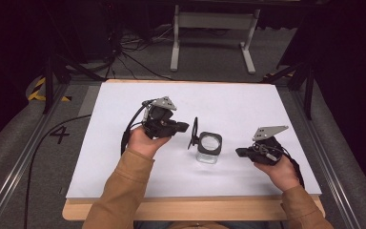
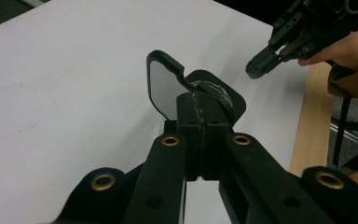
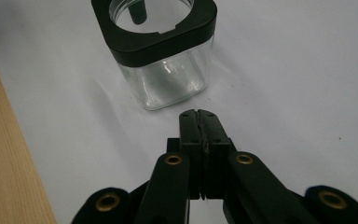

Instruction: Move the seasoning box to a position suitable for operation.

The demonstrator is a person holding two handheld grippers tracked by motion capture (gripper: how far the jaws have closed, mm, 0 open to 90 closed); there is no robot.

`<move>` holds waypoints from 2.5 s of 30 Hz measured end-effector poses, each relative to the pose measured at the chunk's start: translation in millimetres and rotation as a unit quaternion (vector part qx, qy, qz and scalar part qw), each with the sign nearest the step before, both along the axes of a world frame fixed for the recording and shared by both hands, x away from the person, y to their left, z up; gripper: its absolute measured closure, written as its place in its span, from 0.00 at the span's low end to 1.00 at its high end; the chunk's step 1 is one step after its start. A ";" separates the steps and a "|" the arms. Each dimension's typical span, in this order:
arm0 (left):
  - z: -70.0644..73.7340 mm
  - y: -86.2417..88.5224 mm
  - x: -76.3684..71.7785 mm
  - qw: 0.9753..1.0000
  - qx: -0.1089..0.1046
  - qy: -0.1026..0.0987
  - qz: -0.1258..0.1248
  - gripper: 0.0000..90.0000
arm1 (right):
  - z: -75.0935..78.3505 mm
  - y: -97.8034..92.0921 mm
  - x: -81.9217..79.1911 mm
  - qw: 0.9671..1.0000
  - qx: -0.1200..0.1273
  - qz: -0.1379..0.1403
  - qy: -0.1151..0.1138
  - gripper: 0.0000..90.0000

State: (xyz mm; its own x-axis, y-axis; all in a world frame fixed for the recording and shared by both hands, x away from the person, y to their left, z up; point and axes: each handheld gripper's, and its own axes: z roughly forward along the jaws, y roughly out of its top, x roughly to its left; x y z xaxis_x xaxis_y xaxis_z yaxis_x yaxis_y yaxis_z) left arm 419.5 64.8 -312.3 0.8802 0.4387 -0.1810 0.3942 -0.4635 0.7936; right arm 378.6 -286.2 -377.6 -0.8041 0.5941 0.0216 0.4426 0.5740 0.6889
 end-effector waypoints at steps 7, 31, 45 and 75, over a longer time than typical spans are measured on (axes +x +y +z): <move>-1.5 -10.2 -1.9 1.000 0.011 -0.002 -0.011 1.00 | -1.1 3.4 -2.2 1.000 0.001 0.004 0.000 0.99; -1.6 -21.5 -8.5 1.000 0.013 -0.020 -0.013 0.99 | -8.7 33.2 -4.9 1.000 -0.007 0.006 -0.024 1.00; -15.6 -46.0 -9.4 0.998 0.048 -0.014 -0.041 0.99 | -3.6 17.5 -3.6 1.000 0.004 -0.015 -0.027 1.00; -34.7 -63.7 -6.6 0.997 0.056 0.000 -0.060 0.99 | -3.7 5.6 -1.7 0.999 0.014 -0.033 -0.030 1.00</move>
